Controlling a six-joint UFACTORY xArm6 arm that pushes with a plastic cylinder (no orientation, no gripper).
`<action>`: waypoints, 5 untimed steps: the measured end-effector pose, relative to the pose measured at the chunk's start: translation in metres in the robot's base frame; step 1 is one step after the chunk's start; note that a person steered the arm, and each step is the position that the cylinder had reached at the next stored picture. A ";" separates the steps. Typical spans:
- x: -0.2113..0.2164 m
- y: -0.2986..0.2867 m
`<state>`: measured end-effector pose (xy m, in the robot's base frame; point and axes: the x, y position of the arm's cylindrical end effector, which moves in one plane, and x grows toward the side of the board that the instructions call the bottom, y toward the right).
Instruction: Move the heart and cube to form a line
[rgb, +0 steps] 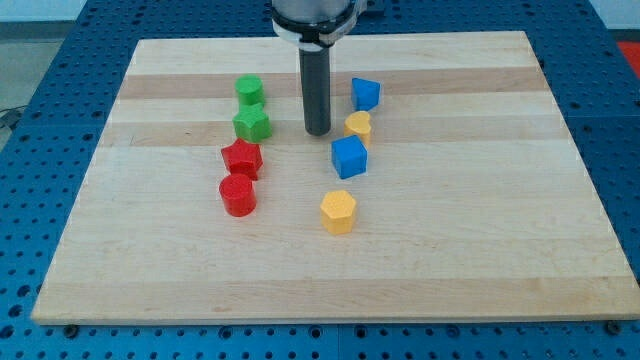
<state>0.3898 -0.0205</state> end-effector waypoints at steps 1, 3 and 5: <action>0.019 0.000; 0.040 0.000; 0.040 0.016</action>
